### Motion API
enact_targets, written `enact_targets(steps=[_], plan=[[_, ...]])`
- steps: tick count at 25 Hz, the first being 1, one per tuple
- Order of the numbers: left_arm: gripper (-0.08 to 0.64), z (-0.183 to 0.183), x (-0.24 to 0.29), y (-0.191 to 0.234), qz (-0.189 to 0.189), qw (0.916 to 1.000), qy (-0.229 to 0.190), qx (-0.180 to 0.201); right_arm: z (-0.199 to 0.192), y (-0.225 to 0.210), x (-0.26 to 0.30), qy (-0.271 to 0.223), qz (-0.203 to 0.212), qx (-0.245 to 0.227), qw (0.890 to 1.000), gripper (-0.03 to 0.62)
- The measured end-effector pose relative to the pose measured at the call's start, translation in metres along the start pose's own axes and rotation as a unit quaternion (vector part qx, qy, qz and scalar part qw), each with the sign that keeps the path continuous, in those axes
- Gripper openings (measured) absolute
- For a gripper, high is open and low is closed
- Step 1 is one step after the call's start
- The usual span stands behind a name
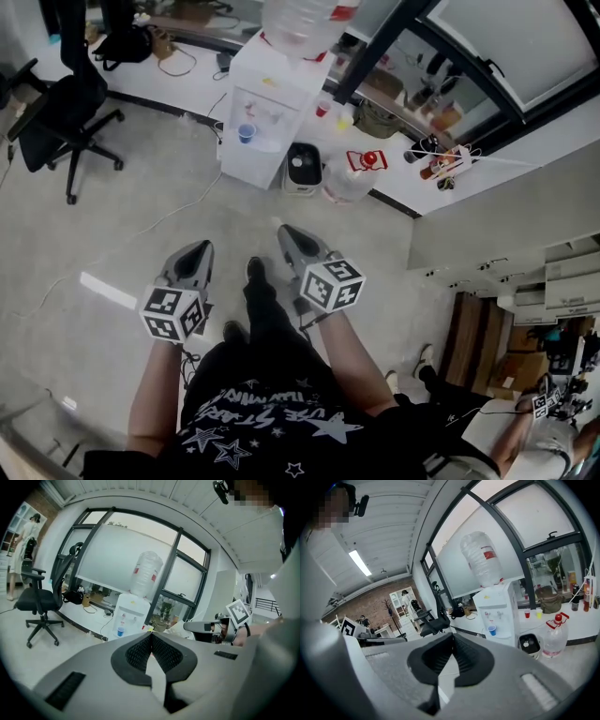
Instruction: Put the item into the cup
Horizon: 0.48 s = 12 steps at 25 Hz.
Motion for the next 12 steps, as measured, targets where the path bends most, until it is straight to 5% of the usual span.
enact_targets(steps=[12], plan=[[0.006, 0.021, 0.061, 0.042, 0.025, 0.9994, 0.022, -0.007, 0.019, -0.048, 0.079, 0.026, 0.021, 0.015, 0.999, 0.002]])
Point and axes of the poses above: the fingertips, and each gripper's own axes: x forward along the fingers, y to its left, z out of its top, the point moved 10 cm from there along -x, backward along the fingers, and after that the axes turned 9 degrees about -z, right-handed, at the moved point
